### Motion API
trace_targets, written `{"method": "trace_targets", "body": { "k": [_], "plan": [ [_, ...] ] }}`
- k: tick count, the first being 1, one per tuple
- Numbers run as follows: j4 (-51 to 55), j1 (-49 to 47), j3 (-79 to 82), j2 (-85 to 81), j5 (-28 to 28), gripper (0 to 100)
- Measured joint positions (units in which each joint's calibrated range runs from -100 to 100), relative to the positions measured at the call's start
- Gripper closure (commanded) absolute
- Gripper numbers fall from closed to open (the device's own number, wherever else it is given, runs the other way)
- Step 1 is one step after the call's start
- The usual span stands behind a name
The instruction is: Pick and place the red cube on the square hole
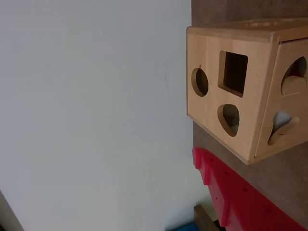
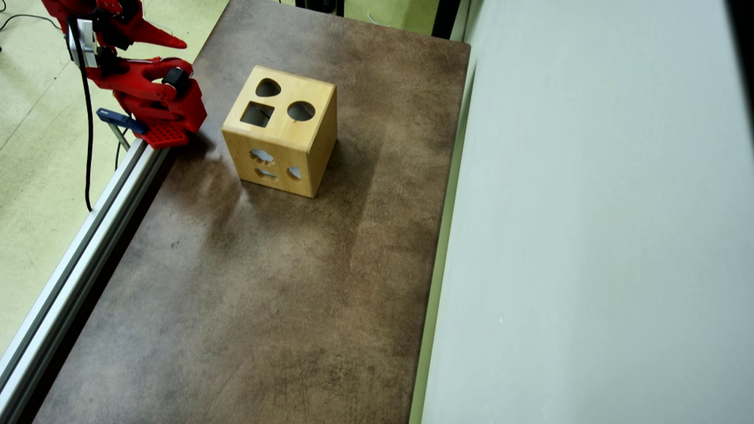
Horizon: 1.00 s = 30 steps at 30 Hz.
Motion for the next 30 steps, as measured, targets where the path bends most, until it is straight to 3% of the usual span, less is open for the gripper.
{"method": "trace_targets", "body": {
  "k": [24,30],
  "plan": [
    [0.0,0.4,0.0,0.0,0.0,2],
    [0.0,0.4,0.0,0.0,0.0,18]
  ]
}}
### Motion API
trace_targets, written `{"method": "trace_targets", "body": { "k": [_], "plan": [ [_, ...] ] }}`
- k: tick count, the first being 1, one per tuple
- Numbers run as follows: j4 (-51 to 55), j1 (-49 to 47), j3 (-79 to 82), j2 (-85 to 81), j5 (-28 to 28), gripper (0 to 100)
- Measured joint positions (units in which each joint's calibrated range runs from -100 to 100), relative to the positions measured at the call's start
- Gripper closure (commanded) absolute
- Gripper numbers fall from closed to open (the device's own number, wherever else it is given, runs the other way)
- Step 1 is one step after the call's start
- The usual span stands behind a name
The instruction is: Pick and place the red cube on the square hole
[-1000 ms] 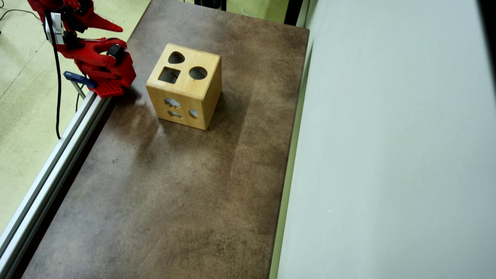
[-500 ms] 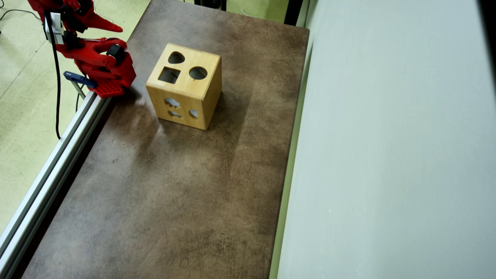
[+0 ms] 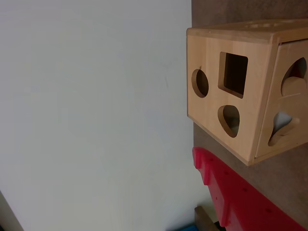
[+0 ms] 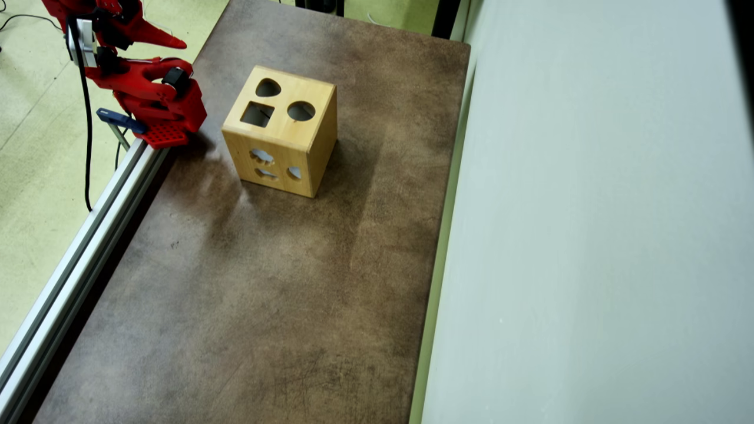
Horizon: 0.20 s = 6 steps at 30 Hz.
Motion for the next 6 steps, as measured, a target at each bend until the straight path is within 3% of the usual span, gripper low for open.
{"method": "trace_targets", "body": {
  "k": [6],
  "plan": [
    [0.0,0.0,0.0,0.0,0.0,46]
  ]
}}
